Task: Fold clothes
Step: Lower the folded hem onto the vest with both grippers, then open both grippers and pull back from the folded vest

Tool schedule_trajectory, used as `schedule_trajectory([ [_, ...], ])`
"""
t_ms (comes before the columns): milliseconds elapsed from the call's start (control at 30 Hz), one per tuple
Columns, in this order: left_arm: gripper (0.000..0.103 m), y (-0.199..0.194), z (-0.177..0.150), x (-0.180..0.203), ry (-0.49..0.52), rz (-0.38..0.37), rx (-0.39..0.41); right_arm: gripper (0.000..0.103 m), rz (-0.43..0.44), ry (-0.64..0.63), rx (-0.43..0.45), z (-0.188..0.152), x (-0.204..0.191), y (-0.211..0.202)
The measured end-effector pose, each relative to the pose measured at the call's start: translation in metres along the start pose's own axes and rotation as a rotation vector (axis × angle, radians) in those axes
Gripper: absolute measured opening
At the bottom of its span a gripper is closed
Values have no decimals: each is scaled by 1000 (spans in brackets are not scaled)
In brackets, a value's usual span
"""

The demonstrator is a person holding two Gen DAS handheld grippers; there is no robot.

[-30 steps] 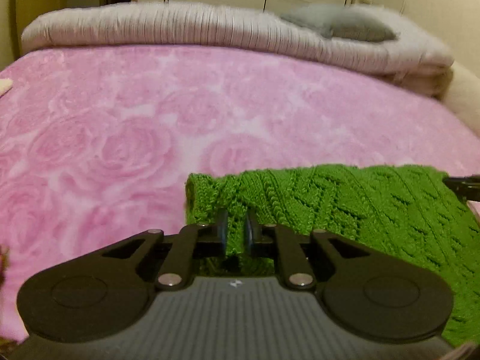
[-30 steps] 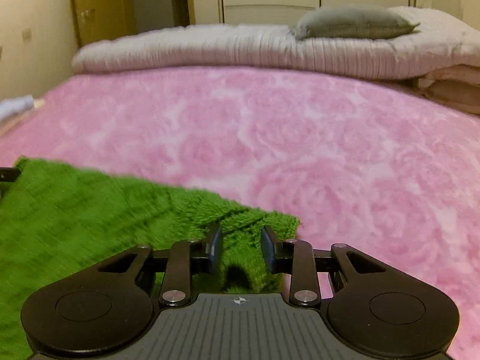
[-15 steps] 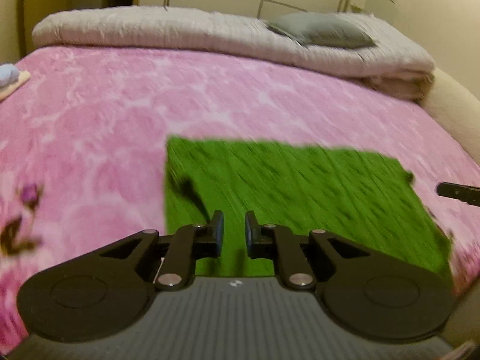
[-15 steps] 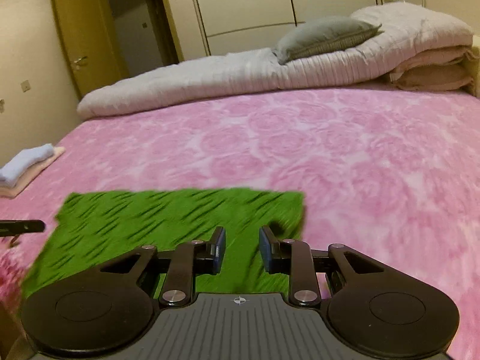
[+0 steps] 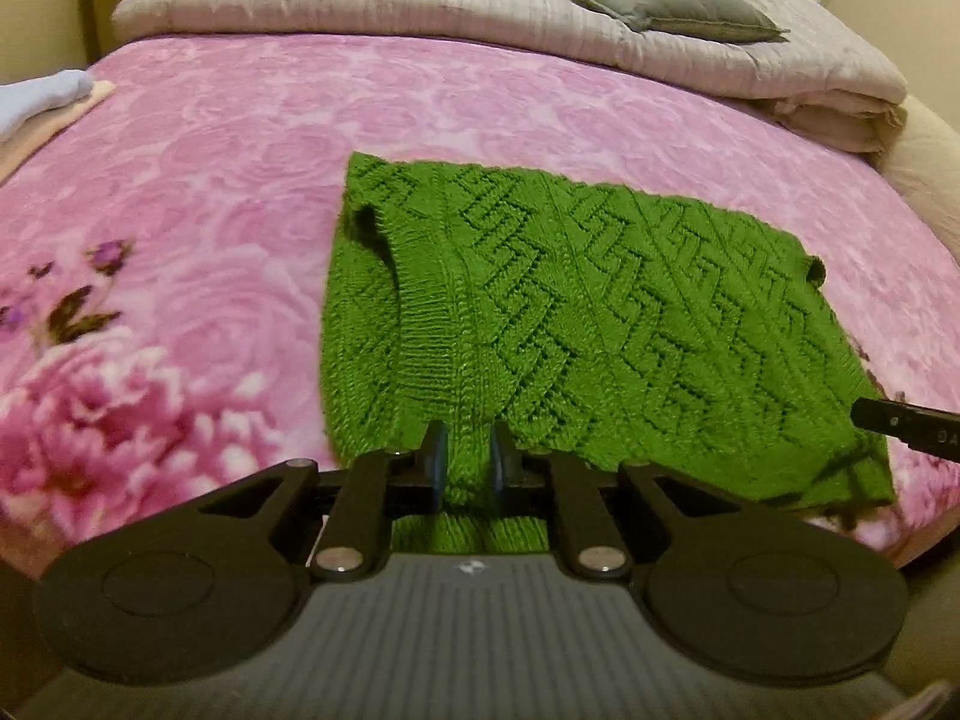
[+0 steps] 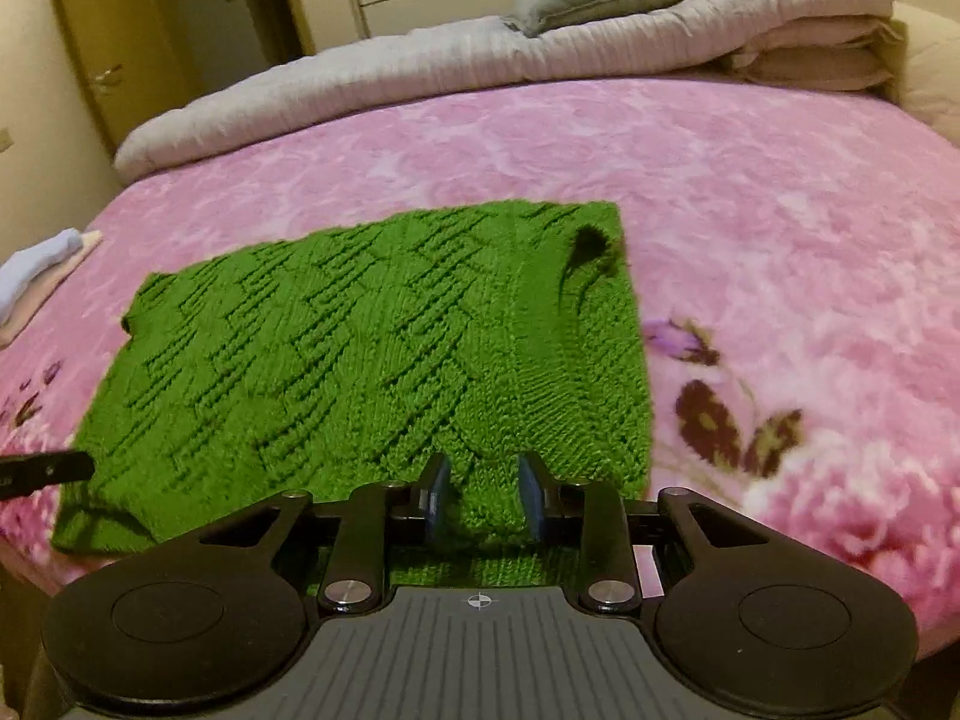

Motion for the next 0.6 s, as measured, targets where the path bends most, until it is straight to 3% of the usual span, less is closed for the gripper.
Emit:
schedule_trajectory([
  [67, 14, -10, -5, 0, -1, 11, -2, 41, -21, 27, 16, -1, -2, -10],
  [267, 25, -37, -20, 3, 2, 25, -19, 42, -58, 86, 14, -18, -6, -35],
  [600, 32, -85, -24, 12, 39, 23, 54, 42, -72, 62, 105, -13, -25, -90],
])
Point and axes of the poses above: each gripper's, at about its wrist camera, not at the fingertips, and y roughly the way its jaws point, x to its right, z to its top, the point moved 9 cm from there along y, roughly the way its jaws point, and after that the axes turned 8 degrees about z, right-handed, at the moved point
